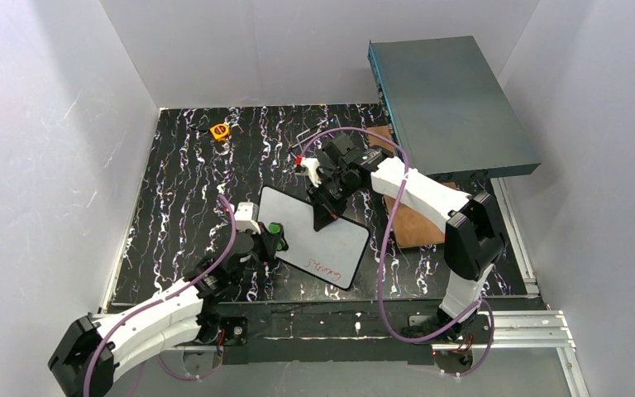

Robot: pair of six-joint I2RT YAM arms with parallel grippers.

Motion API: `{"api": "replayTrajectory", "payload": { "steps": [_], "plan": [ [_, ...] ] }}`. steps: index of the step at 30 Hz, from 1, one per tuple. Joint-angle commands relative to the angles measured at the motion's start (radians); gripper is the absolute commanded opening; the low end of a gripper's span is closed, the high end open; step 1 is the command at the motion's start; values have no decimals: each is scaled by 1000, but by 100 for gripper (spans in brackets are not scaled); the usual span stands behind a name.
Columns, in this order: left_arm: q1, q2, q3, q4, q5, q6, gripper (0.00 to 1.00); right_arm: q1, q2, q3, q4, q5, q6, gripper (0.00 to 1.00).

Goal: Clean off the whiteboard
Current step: Erase the center of the board with the whiteboard.

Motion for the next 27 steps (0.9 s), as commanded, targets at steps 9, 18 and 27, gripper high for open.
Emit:
{"api": "replayTrajectory", "payload": {
  "steps": [9,18,27],
  "plan": [
    [-160,142,-32,196,127,53,0,46,-6,34,-17,-178,-1,1],
    [-236,224,-52,250,-2,69,0,29,52,151,-67,-192,5,1],
    [-53,15,-81,113,-13,139,0,29,127,288,-82,-157,52,1]
  ]
}}
